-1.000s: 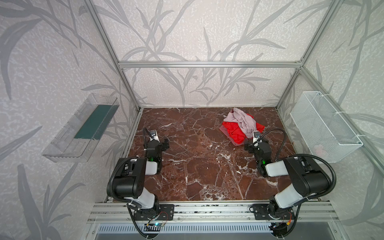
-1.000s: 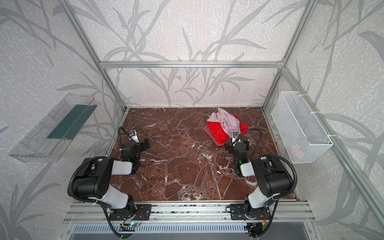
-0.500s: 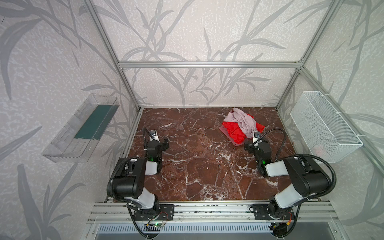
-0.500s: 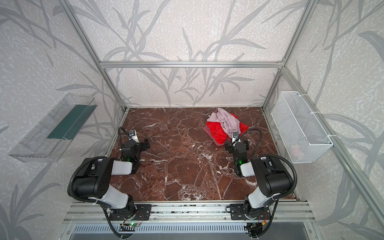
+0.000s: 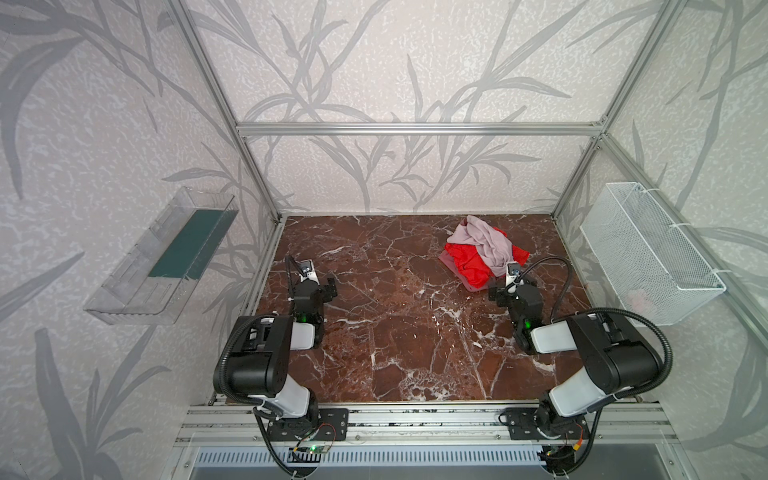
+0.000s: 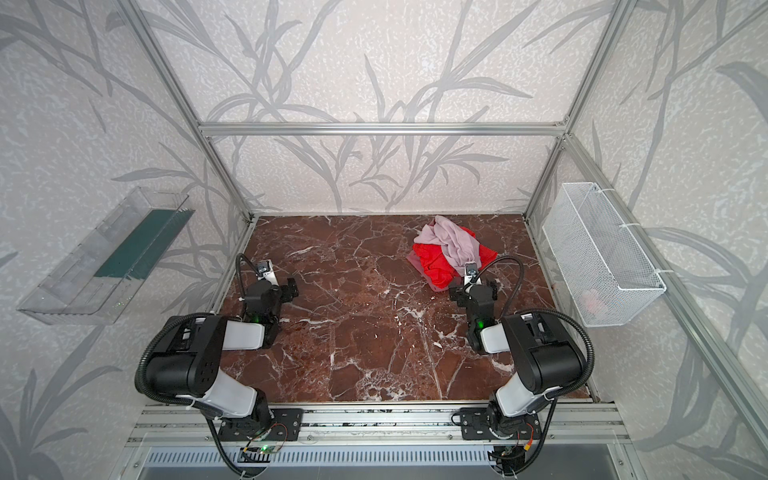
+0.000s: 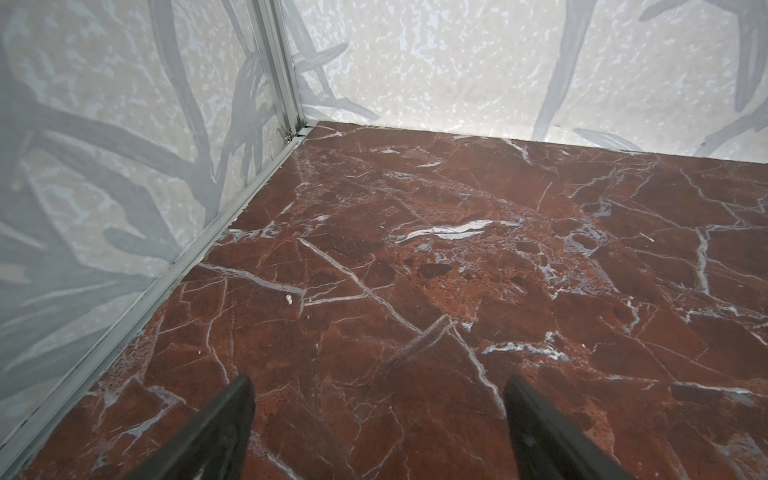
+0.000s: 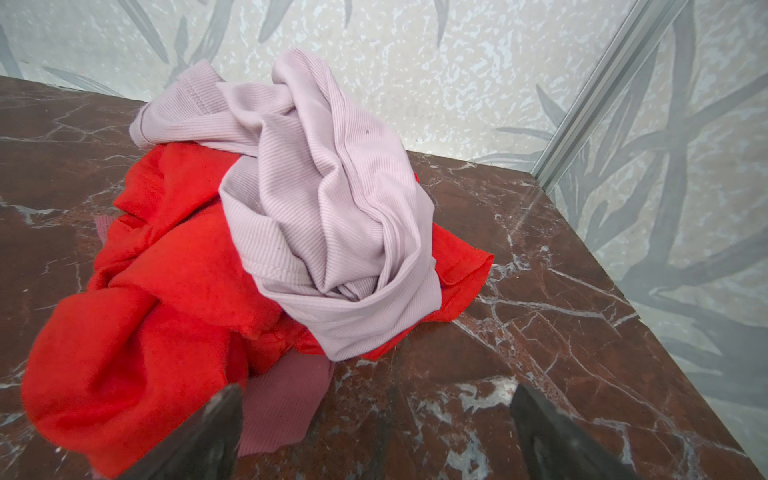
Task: Pick out a specific cloth from the pile
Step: 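Reach the right gripper into the cloth pile and close on the pink shirt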
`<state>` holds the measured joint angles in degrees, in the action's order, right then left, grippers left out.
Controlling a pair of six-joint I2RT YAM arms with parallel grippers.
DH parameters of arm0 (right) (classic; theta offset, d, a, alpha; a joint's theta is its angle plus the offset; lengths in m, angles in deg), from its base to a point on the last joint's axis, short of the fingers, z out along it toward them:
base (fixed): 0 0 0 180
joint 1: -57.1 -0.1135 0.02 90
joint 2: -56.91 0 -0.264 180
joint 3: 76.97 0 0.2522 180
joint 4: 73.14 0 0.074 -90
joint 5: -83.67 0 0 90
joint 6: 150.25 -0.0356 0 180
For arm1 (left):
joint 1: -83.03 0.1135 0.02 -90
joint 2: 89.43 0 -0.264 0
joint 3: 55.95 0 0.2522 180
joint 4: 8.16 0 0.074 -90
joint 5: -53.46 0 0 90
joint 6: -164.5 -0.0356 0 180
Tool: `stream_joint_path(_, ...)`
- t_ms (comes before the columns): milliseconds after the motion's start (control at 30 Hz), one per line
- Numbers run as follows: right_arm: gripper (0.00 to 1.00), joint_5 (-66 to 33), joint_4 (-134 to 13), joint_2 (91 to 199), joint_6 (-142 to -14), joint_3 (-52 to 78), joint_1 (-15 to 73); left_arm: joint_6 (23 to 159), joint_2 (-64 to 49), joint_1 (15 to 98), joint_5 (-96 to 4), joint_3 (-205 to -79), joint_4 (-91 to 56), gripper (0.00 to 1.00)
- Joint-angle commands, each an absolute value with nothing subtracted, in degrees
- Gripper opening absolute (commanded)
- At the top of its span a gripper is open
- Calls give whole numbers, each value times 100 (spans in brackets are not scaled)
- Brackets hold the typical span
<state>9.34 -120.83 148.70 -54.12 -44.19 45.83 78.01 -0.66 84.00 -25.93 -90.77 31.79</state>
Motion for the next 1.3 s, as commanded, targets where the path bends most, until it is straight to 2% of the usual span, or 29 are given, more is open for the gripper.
stream_joint_path(0,98,1118,-12229,14610,-5350,-4521,4541,7759,-774,8375,-2270,-9138,2604,86)
stream_joint_path(100,95,1571,-11048,13900,-5014,-4140,4181,7851,-1495,8280,-2100,-9569,1272,79)
stream_joint_path(167,90,1754,-9533,13451,-5161,-3455,4003,8325,-1787,8226,-2129,-9827,773,76)
stream_joint_path(233,88,1389,-8257,13160,-5943,-2858,4005,8656,-1898,8136,-2294,-10054,473,75)
stream_joint_path(267,84,874,-7694,13058,-6031,-2582,3988,8783,-1897,8067,-2330,-10237,241,74)
stream_joint_path(400,73,533,-6060,13046,-6374,-1646,3494,8927,-1695,7689,-2350,-11008,-1031,73)
stream_joint_path(567,60,428,-4629,13387,-6770,-872,2759,8977,-1481,7264,-2477,-11407,-1629,73)
stream_joint_path(800,48,26,-4051,13495,-7591,-1212,2765,9120,-1294,7145,-2993,-11394,-1560,73)
stream_joint_path(1100,46,-76,-4011,13990,-8118,-1336,3005,9155,-1178,7143,-3061,-11389,-1485,73)
stream_joint_path(1267,39,-408,-4097,14268,-8291,-1312,3545,9121,-1183,7143,-2989,-11339,-1474,73)
